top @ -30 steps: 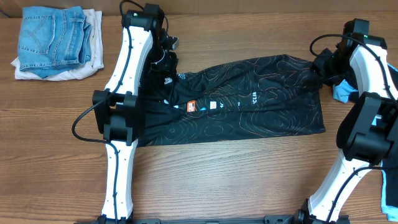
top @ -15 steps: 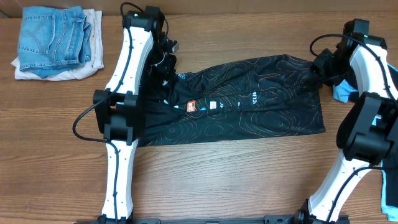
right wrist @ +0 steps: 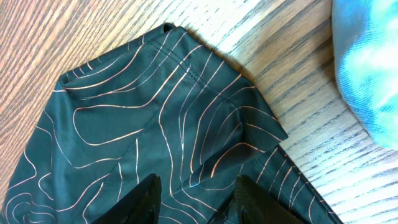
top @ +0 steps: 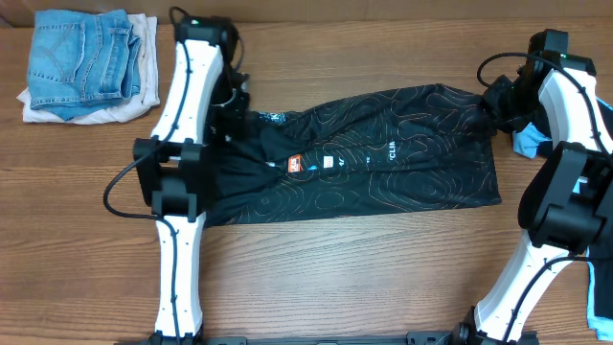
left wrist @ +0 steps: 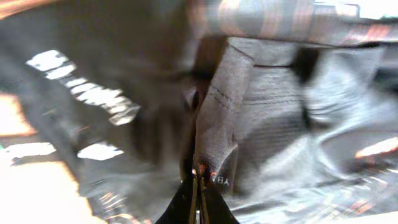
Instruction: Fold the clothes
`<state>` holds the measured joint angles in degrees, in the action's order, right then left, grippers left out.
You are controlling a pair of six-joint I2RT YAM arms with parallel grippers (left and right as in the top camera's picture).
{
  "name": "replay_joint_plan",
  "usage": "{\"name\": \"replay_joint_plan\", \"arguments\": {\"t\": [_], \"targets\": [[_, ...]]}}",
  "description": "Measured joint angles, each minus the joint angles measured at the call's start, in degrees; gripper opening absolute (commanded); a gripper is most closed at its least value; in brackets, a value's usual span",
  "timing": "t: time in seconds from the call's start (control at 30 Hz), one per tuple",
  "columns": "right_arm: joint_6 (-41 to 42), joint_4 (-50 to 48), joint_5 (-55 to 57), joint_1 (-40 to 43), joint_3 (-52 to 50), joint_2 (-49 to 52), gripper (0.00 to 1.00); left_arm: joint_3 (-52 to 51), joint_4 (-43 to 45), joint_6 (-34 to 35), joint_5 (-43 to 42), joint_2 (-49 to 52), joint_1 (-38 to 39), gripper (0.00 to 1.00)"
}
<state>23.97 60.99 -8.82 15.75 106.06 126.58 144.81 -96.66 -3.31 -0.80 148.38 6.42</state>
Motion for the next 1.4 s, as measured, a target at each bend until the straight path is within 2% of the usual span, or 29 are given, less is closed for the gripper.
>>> {"name": "replay_joint_plan", "arguments": {"t": [0.07,0.1,0.13,0.17,0.2,0.27,0.33,0.43,0.57,0.7,0.73,0.9,1.23,1.4], "targets": [[0.0,0.09,0.0,0.0,0.0,0.0,0.43,0.0,0.0,0.94,1.16,0.0,-1.46,0.07],[0.0,0.13,0.0,0.0,0.0,0.0,0.43,0.0,0.0,1.44,1.62,0.0,-2.25,0.27],[0.02,0.13,0.0,0.0,0.0,0.0,0.43,0.0,0.0,1.77,2.01,0.0,-3.1,0.58],[0.0,0.13,0.0,0.0,0.0,0.0,0.43,0.0,0.0,2.21,2.32,0.0,-3.85,0.61],[0.0,0.11,0.02,0.0,0.0,0.0,0.43,0.0,0.0,2.64,2.4,0.0,-4.57,0.56],[0.0,0.07,0.02,0.0,0.0,0.0,0.43,0.0,0.0,3.43,2.32,0.0,-5.81,0.7],[0.0,-0.09,0.0,0.0,0.0,0.0,0.43,0.0,0.0,3.65,1.73,0.0,-6.8,0.76],[-0.02,-0.35,0.0,0.0,0.0,0.0,0.43,0.0,0.0,3.56,-0.63,0.0,-7.04,0.76],[0.02,-0.94,-0.59,0.0,0.0,0.0,0.43,0.0,0.13,3.17,-3.13,0.0,-6.29,0.68],[-0.02,-2.36,-2.6,0.0,0.0,0.0,0.43,0.0,5.27,1.51,-6.6,0.0,-5.03,0.64],[0.0,-2.62,-3.06,0.0,0.0,0.0,0.43,0.0,6.91,1.29,-7.45,0.0,-4.72,0.59],[-0.02,-2.56,-4.04,0.0,0.0,0.0,0.43,-0.02,14.78,-1.36,-10.97,0.0,-2.34,0.59],[-0.02,-2.49,-4.37,0.0,0.0,0.0,0.43,-0.02,16.52,-5.38,-12.35,0.94,0.0,0.64],[0.02,-2.47,-4.46,0.0,0.0,0.0,0.43,-0.57,17.49,-5.6,-12.35,1.01,-0.02,0.56]]}}
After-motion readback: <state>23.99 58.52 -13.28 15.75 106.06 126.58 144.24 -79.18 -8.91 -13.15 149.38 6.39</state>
